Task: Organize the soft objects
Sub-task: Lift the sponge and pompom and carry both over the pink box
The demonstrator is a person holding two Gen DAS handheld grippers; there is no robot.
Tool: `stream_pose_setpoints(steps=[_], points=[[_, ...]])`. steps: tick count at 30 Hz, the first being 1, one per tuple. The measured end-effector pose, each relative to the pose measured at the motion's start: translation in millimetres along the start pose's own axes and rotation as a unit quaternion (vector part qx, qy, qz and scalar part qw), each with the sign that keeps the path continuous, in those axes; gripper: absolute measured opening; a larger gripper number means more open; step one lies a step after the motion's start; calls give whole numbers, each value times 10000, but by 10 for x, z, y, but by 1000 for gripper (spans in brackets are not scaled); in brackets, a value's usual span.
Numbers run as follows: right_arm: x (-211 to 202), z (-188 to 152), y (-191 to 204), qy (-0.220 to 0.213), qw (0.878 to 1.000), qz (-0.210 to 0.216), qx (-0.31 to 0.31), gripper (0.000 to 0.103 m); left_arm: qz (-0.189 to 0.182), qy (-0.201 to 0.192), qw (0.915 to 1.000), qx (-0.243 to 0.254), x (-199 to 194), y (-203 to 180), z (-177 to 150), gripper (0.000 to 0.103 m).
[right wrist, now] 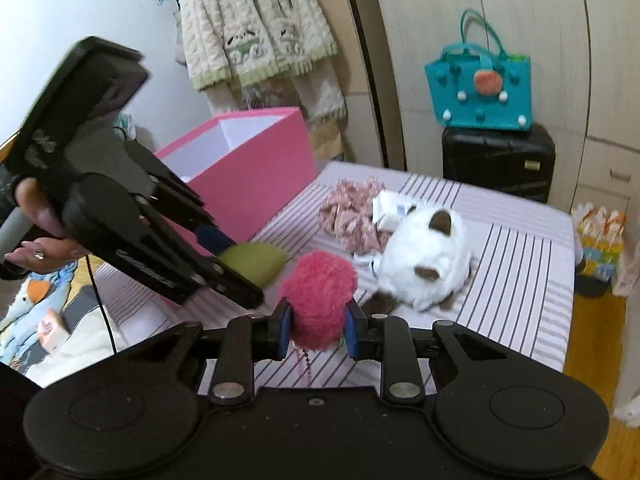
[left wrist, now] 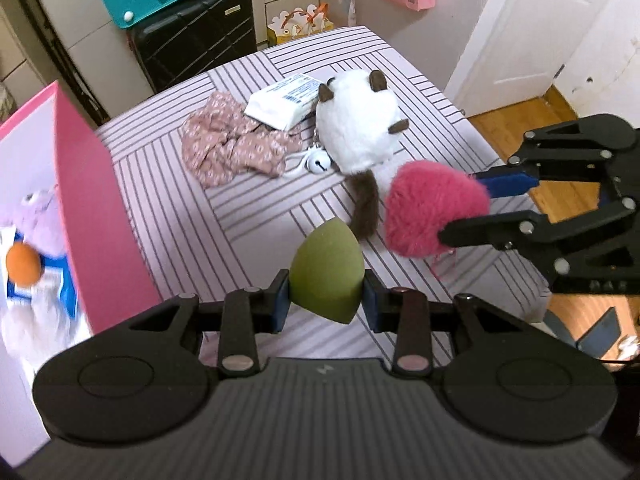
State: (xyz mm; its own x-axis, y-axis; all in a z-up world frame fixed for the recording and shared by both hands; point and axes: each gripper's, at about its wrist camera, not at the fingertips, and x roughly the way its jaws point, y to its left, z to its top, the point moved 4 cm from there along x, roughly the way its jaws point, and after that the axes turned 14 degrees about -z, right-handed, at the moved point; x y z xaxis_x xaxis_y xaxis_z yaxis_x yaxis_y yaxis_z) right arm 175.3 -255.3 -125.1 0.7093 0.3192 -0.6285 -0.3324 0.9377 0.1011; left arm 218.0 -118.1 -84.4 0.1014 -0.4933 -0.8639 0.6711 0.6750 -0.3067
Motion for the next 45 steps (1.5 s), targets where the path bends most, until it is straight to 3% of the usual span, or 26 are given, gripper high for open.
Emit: stream_pose_setpoints(steps=[5, 11, 24, 34, 39, 45], points=[[-15, -41, 10, 379, 9988, 228, 187, 30, -116, 29, 9994, -322, -154, -16, -190, 36], [-149, -76, 64, 661, 9927, 772, 644, 30, -283, -234, 9969, -692, -385, -27, -468, 36], [-313, -4, 558, 1161, 9845, 1258, 369, 30, -376, -643, 9915, -1068, -947, -193, -1069, 37], [-406, 384, 1279, 1114, 9782, 1713, -369, 30, -82, -1136, 9875, -1089, -1506, -119, -1376, 37], [-396, 647, 1500, 930, 9730, 2089, -310, 30, 182, -1529, 9823, -1063, -1803, 108, -1440, 37], [-266, 932, 1670, 644, 9772, 1995, -351, 31, 395, -1943, 9741, -1086, -1937, 538, -1355, 37]])
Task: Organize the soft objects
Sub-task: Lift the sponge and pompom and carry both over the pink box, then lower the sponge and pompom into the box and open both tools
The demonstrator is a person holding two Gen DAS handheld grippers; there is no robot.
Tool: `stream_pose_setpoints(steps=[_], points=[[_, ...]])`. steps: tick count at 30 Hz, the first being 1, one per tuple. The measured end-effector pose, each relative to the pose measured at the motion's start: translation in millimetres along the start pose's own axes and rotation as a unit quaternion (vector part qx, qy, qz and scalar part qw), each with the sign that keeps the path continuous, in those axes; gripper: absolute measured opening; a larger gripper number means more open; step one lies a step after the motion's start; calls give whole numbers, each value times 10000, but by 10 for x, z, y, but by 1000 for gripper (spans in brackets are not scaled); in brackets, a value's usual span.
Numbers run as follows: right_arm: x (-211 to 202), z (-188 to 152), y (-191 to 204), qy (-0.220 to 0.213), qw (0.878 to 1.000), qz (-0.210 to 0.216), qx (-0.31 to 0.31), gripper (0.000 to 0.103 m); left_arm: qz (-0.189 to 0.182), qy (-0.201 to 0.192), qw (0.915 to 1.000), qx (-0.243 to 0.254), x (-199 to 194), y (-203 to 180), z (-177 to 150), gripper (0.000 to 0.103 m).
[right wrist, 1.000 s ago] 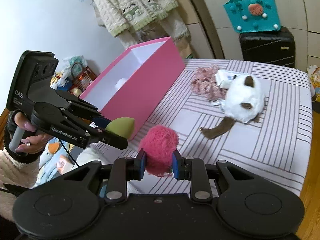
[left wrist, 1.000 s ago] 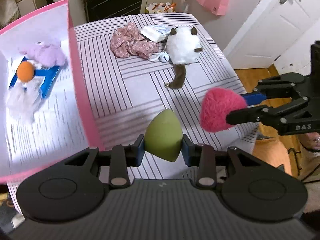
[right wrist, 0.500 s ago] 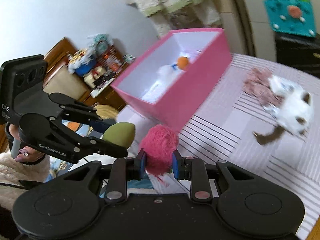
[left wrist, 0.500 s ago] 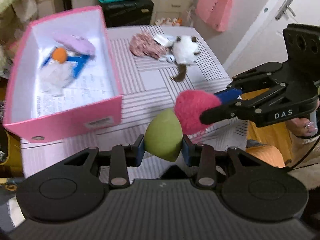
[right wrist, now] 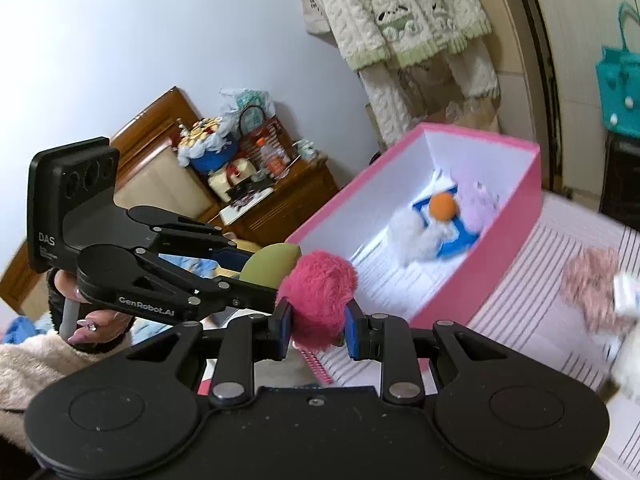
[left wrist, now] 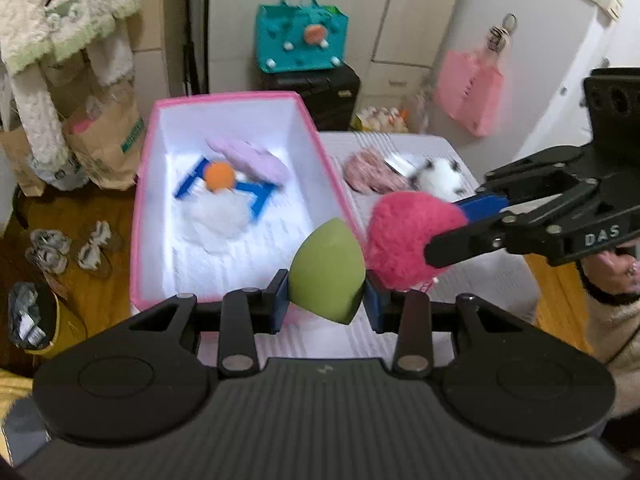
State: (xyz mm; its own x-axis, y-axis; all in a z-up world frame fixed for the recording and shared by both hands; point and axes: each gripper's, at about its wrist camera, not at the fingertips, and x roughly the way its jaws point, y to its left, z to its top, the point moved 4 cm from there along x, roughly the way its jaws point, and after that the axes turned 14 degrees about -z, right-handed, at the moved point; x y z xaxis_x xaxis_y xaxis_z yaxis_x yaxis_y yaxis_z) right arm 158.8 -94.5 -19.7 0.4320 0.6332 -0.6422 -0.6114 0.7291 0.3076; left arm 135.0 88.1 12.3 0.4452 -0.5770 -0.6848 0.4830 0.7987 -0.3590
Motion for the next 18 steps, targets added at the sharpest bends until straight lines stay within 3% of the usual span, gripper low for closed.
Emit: stream_pose_setpoints(steps=[4, 9, 18], points=[[188, 209, -15, -132, 9992, -348, -137, 31, 227, -69, 9996, -172, 178, 390, 144, 37], [544, 505, -152, -88, 9984, -556, -70, 31, 212, -54, 9993, -294, 420, 750, 323, 37], [1232, 1022, -401, -15, 9966, -818, 79, 31, 633, 299, 9966, -437, 923, 1156, 575, 37]])
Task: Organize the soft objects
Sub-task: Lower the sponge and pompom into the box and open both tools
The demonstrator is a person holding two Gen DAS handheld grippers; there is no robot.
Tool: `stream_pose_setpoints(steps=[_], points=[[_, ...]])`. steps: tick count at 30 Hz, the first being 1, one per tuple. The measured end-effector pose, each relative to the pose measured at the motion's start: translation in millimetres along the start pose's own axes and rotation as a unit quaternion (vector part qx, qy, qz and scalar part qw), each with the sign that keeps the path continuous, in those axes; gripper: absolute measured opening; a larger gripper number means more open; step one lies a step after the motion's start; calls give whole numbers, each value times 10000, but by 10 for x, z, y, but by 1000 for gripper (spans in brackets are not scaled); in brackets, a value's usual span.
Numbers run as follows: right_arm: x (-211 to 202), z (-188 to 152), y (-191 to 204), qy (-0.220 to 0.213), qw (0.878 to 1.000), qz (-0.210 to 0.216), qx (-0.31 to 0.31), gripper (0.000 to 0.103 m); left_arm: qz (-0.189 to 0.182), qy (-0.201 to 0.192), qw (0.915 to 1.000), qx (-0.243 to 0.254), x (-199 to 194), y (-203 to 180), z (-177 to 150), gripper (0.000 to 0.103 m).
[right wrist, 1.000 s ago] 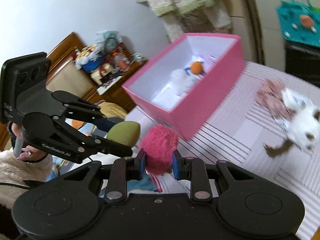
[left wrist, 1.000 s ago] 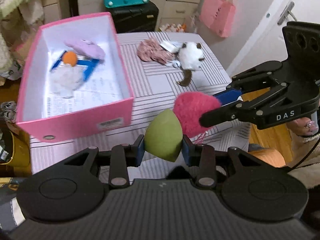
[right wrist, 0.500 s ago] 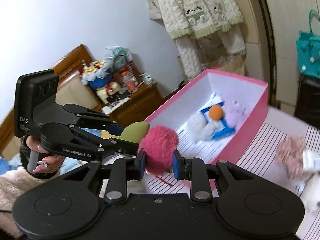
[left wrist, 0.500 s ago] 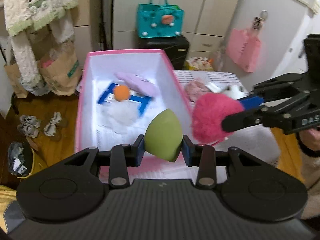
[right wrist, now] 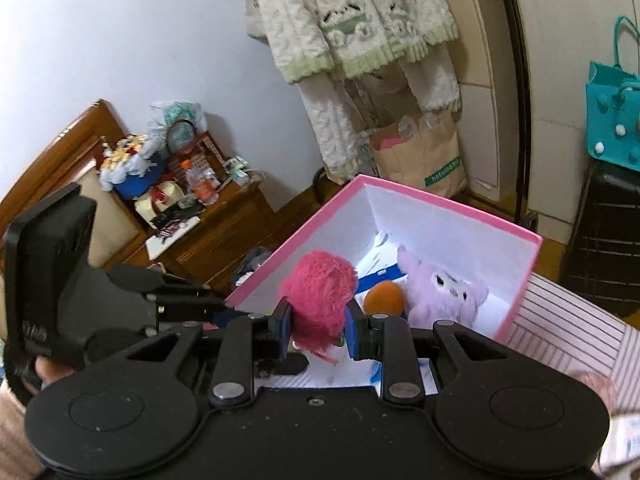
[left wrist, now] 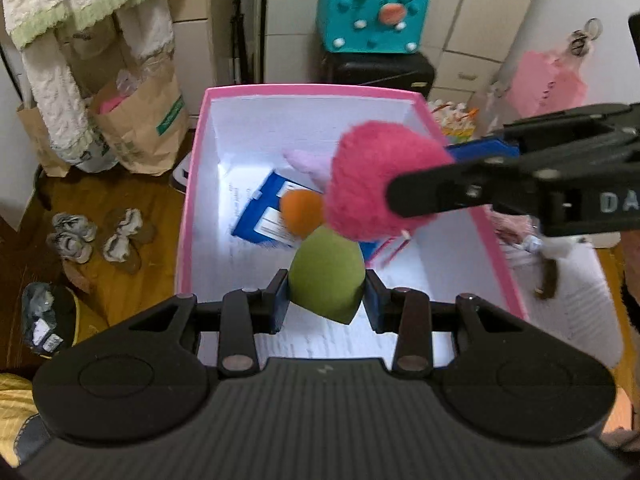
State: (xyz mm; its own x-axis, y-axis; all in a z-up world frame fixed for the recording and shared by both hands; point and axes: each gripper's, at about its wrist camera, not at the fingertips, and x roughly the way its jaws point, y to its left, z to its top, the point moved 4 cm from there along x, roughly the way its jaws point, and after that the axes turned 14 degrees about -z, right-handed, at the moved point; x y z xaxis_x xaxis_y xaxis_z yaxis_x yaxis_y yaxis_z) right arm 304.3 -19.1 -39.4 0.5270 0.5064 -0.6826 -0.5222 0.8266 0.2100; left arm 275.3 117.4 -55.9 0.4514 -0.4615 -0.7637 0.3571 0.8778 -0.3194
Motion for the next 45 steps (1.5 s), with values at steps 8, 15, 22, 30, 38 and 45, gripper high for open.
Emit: stream_pose_setpoints(steps=[8, 15, 22, 30, 38, 45], points=[[651, 272, -185, 477, 9985, -133, 232, 31, 305, 135, 9994, 29, 263, 144, 255, 37], [973, 415, -185, 660, 9973, -121, 284, 39, 479, 102, 9988, -57, 392, 233, 357, 38], [1034, 439, -333, 628, 9971, -107, 414, 47, 625, 149, 9979, -51, 470, 223, 414, 38], [604, 294, -463, 448, 9981, -192, 387, 48, 801, -9, 9967, 84, 373, 135, 446, 66], [-28, -56, -467, 185, 9984, -523, 145, 51, 739, -304, 9967, 139, -36, -81, 362, 77], [-528, -317, -369, -90, 9976, -680, -128, 52, 615, -235, 9973, 318, -369, -423, 101, 80]])
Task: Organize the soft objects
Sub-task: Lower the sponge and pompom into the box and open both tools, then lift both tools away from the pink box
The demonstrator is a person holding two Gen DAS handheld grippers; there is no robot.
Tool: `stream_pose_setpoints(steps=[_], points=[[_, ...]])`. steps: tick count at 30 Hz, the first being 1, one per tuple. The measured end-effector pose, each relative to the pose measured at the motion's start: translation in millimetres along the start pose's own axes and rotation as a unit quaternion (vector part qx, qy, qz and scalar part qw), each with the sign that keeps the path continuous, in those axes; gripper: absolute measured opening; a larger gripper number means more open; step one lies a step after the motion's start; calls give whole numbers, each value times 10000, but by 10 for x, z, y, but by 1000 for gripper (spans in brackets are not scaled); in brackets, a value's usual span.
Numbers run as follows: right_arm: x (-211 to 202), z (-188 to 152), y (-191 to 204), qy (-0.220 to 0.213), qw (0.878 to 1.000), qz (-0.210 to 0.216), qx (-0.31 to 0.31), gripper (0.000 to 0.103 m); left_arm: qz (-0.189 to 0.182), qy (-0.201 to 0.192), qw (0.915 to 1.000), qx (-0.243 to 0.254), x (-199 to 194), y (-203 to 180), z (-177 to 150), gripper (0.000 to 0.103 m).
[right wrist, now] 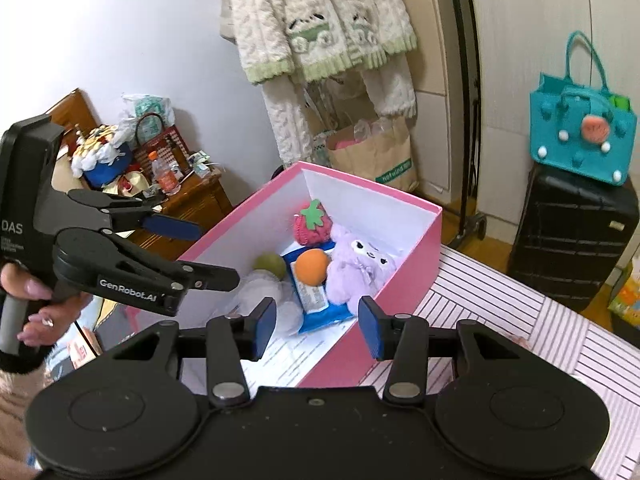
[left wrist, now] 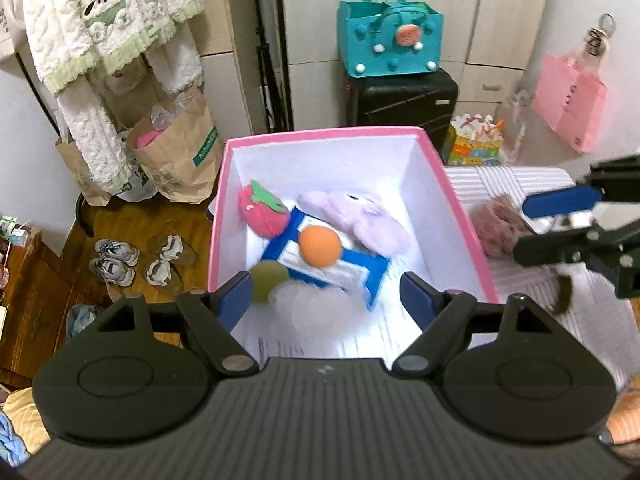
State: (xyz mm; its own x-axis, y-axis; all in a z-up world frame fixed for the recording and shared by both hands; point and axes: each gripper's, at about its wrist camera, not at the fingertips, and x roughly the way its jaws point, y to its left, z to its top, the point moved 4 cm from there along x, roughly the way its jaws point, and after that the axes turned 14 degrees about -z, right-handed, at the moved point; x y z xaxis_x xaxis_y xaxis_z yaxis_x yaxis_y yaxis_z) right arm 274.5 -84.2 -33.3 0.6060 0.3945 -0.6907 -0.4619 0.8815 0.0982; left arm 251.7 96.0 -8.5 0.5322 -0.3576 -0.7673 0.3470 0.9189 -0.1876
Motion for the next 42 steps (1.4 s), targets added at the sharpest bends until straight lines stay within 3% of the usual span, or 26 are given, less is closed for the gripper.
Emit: stream_pose_setpoints(steps=[10, 20, 27, 42], points=[[-685, -255, 219, -390, 9984, 94, -408, 60, -245, -178, 9983, 492, -635, -605, -343, 85], [-1194, -612, 340, -582, 9955, 214, -722, 63, -391, -196, 9953, 863, -925, -1038, -621, 88], [-1420, -873, 282, -571, 9949, 263, -787, 67, -336, -151, 9949, 944, -953, -1274, -802, 88], [-1561, -1288, 104, -460, 9953, 7, -857, 76, -750, 279, 9894, 1212, -575, -1735, -988, 88]])
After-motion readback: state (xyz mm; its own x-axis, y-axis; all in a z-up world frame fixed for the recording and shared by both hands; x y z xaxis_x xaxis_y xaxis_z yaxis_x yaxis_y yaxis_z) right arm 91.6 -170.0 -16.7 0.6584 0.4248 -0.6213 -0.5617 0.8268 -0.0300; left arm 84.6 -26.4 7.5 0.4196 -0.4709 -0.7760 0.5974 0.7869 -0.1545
